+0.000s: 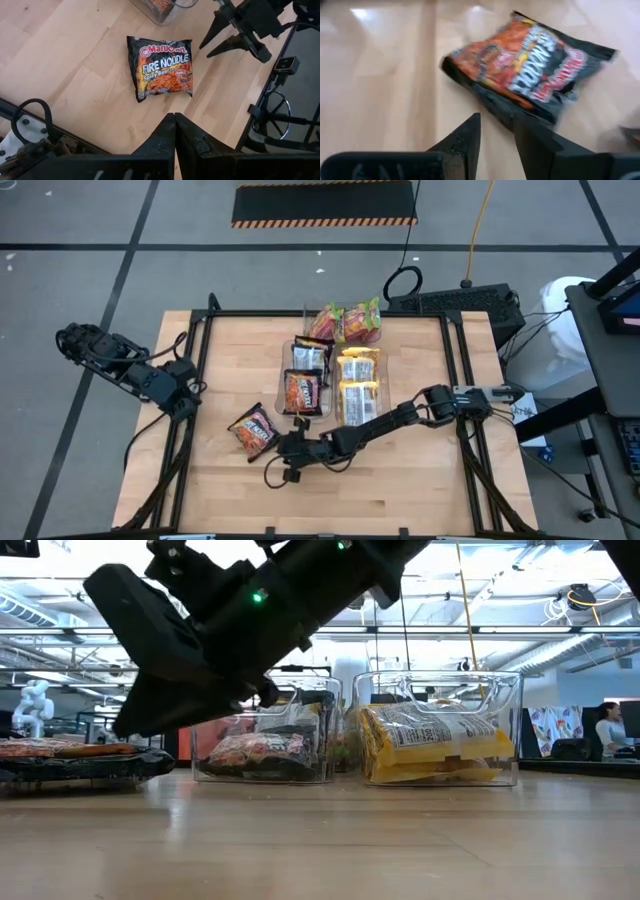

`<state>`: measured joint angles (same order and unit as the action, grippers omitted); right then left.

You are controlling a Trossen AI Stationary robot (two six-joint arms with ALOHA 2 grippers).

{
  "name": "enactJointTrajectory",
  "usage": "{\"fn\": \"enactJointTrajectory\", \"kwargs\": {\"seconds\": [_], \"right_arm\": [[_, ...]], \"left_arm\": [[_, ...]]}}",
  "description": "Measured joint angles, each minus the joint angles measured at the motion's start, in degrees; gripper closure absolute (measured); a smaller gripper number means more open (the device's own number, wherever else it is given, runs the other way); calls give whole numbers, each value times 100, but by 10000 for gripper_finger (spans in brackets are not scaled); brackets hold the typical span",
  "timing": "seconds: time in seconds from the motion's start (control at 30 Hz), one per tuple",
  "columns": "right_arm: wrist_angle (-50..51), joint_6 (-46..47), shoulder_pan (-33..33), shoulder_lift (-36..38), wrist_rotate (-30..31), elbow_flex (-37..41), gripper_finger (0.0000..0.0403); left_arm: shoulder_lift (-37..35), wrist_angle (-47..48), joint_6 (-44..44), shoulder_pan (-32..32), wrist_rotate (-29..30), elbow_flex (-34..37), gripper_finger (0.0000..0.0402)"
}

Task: Sort Maruchan noodles
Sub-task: Put the black noodle pack into the left transparent bin

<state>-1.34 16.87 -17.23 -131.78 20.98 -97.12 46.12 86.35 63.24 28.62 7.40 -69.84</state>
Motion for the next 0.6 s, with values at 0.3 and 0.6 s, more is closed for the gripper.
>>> {"fn": "enactJointTrajectory", "kwargs": {"seconds": [0.3, 0.6], "right_arm": [[507, -24, 122, 6, 115, 0, 291], [752, -260, 159, 6, 151, 0, 291]], "left_arm": [[0, -2, 0, -2, 0, 0, 396], [-1, 0, -2, -2, 0, 0, 396]]}}
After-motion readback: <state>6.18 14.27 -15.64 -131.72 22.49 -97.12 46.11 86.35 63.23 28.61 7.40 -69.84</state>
